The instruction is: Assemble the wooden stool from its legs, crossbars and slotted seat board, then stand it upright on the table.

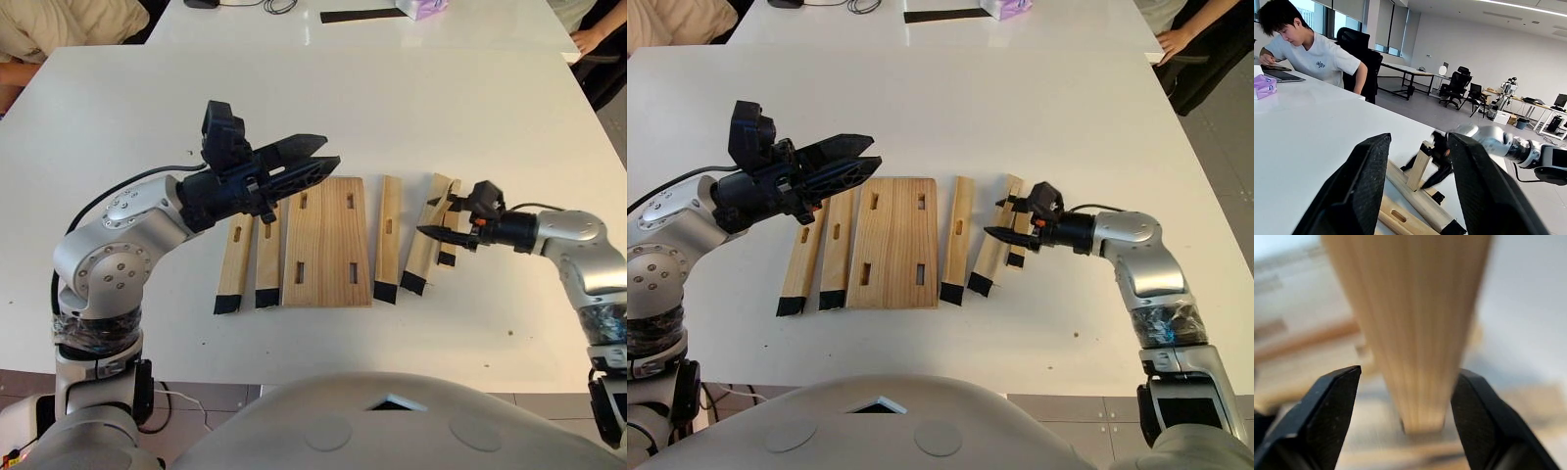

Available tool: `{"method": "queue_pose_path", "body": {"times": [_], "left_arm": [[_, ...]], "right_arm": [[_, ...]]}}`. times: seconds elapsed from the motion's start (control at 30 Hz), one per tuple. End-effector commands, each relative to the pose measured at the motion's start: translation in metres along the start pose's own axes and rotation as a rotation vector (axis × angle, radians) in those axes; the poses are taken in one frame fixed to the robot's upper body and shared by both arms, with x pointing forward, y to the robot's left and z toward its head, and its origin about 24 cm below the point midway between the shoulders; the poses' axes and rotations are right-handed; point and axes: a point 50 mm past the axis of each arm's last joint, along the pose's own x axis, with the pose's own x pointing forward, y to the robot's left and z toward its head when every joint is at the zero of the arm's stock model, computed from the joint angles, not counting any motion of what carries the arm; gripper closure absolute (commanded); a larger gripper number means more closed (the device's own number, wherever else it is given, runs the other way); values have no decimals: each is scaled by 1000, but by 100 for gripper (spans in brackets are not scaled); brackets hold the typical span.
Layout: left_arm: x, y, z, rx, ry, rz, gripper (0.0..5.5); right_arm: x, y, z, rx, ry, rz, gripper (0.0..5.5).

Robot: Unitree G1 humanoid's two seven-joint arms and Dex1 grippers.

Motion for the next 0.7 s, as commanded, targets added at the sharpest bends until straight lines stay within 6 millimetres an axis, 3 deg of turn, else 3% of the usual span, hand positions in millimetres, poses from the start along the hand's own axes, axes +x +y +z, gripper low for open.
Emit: {"method": "queue_pose_path", "body": {"times": [0.03,0.27,0.37,0.5,0.7], "left_arm": [[-3,-4,0,3,13,10,332],[-5,-4,0,2,11,19,332],[-3,-2,0,4,11,14,332],[-4,0,1,3,11,19,332],[0,5,3,11,35,-4,332]], "right_arm": [[-18,11,40,-61,-69,-4,238],[-17,18,85,-123,-210,-34,238],[-6,18,86,-132,-238,-44,238],[10,16,86,-140,-244,-53,281],[15,9,93,-144,-297,-107,281]]}}
